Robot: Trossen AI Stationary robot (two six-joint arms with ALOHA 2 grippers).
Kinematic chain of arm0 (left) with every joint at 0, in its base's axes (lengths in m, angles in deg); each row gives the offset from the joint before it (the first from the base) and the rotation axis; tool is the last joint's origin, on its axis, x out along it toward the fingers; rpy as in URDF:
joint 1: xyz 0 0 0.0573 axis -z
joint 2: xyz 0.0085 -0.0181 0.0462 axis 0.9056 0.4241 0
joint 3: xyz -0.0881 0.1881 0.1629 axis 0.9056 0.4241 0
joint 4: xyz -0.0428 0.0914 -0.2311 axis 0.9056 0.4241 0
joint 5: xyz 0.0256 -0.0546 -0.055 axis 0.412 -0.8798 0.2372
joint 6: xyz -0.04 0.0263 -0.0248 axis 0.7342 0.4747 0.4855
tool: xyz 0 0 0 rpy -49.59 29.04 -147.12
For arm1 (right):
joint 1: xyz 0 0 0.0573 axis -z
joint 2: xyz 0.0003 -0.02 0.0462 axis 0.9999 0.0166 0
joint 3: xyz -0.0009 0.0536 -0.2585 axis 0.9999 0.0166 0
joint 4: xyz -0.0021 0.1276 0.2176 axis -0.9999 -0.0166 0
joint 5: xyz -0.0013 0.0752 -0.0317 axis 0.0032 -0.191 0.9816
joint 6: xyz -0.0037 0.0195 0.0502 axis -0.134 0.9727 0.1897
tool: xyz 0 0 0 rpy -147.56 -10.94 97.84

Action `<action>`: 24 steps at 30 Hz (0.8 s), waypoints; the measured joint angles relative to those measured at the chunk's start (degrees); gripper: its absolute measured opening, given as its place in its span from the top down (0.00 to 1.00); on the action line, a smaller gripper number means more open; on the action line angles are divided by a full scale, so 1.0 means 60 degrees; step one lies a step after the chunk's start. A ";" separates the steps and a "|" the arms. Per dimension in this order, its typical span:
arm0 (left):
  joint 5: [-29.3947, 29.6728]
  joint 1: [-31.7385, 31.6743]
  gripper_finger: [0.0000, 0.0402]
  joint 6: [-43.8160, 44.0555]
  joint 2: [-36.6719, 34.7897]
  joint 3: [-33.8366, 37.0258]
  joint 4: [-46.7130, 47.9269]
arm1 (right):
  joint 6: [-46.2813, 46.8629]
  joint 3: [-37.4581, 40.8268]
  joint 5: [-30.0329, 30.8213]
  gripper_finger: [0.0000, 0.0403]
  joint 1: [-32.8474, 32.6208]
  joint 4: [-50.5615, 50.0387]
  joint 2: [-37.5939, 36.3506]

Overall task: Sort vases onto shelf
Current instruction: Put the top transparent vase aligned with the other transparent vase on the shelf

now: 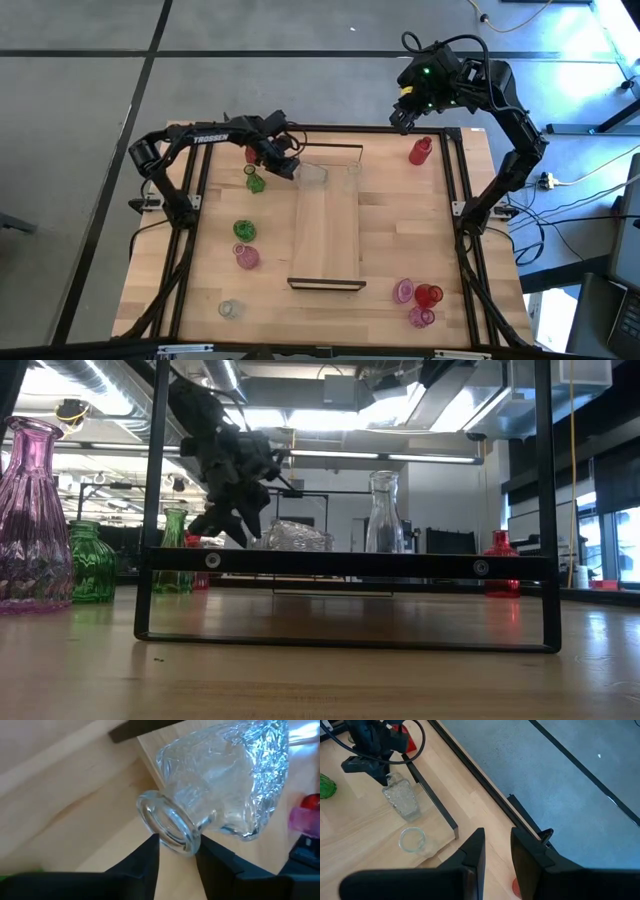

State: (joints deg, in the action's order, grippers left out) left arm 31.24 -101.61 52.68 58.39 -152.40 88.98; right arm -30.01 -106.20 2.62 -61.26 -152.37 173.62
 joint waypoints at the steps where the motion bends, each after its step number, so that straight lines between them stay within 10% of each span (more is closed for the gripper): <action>1: 0.0067 0.0003 0.74 -0.0011 -0.0007 0.0000 0.0002 | 0.0000 0.0000 0.0004 0.81 -0.0001 0.0000 0.0000; 24: 0.0163 -0.0028 0.86 -0.0066 -0.0083 0.0000 -0.0254 | 0.0000 0.0000 0.0004 0.81 0.0001 0.0000 0.0004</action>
State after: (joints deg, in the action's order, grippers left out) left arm 32.22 -101.78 52.28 57.90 -152.40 87.46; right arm -30.01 -106.20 2.65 -61.26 -152.37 173.64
